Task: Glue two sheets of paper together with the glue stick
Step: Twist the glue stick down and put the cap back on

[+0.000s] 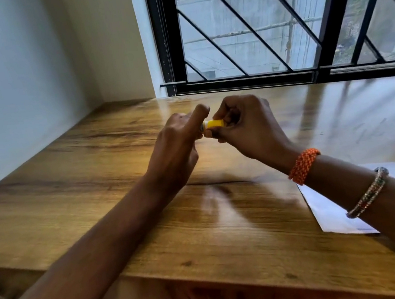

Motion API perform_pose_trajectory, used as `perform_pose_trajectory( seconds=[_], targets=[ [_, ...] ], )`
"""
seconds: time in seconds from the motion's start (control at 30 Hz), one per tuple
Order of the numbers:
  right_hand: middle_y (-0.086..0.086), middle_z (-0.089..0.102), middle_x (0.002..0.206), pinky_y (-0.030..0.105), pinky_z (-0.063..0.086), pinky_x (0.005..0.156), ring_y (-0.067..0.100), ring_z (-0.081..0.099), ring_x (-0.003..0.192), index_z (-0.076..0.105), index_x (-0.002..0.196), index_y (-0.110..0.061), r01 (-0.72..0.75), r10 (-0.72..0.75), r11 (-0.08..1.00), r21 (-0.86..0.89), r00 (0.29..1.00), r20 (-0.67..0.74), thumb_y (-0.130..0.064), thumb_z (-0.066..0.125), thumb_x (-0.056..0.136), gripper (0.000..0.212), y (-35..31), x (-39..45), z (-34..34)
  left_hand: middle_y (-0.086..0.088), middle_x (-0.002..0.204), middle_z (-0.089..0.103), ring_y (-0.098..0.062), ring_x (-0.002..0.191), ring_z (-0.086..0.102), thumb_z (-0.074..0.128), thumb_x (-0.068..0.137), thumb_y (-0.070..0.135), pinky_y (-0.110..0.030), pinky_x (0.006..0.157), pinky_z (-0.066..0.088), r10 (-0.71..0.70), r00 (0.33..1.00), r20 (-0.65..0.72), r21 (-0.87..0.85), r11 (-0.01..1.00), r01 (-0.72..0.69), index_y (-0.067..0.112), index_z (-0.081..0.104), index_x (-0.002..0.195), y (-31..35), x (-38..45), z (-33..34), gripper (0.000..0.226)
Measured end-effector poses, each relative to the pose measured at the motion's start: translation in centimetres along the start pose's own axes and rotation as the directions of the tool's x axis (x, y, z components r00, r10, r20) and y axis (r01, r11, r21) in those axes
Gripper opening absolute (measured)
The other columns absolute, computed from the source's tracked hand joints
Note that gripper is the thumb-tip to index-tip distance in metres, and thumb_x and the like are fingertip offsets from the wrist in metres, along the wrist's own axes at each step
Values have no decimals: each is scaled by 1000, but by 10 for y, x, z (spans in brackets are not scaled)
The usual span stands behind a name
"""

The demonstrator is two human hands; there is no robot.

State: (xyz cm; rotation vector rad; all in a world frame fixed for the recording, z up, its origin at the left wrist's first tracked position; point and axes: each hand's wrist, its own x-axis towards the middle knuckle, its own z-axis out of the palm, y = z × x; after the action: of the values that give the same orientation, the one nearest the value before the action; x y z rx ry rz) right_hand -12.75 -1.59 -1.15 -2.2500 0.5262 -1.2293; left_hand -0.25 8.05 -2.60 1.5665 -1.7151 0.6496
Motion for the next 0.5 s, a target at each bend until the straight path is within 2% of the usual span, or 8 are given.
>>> perform_pose_trajectory(
  seconds=[0.1, 0.13, 0.33, 0.43, 0.5],
  targets=[
    [-6, 60, 51, 43, 59, 52, 11, 67, 50, 64, 68, -16, -113, 109, 985, 130, 993, 43, -14, 85, 66, 21, 2, -1, 1, -1, 77, 52, -7, 70, 41, 54, 75, -14, -10, 57, 30, -51, 999, 8, -9, 999, 51, 16, 39, 104, 2, -4, 4, 44],
    [-7, 59, 51, 43, 60, 52, 10, 67, 50, 64, 68, -17, -127, 120, 980, 153, 991, 51, -13, 85, 66, 22, 2, -2, 0, 1, 78, 50, -6, 69, 40, 54, 76, -13, -8, 55, 29, -55, 998, 13, -24, 998, 56, 16, 39, 102, 2, -6, 5, 42],
    [-4, 60, 54, 41, 60, 53, 11, 68, 51, 66, 76, -14, -108, 99, 988, 112, 992, 78, -12, 82, 71, 17, 0, -5, 2, -7, 79, 54, -13, 67, 46, 53, 76, -12, -10, 54, 33, -45, 999, 17, -77, 996, 46, 16, 38, 101, 2, -6, 4, 40],
    [10, 67, 65, 38, 61, 54, 16, 70, 55, 67, 79, -9, -164, 148, 975, 153, 983, 110, -11, 81, 72, 16, 0, -4, 1, -2, 80, 51, -10, 68, 46, 53, 76, -12, -10, 56, 39, -39, 998, 46, -78, 996, 42, 14, 38, 103, 3, -8, 5, 41],
    [18, 68, 71, 40, 61, 57, 22, 70, 58, 68, 81, -5, -259, 227, 951, 168, 956, 187, -13, 80, 75, 16, 0, -5, -2, -3, 83, 54, -15, 71, 53, 53, 76, -11, -20, 55, 48, -3, 992, 123, -38, 999, 8, 14, 37, 106, 6, -10, 6, 42]
  ],
)
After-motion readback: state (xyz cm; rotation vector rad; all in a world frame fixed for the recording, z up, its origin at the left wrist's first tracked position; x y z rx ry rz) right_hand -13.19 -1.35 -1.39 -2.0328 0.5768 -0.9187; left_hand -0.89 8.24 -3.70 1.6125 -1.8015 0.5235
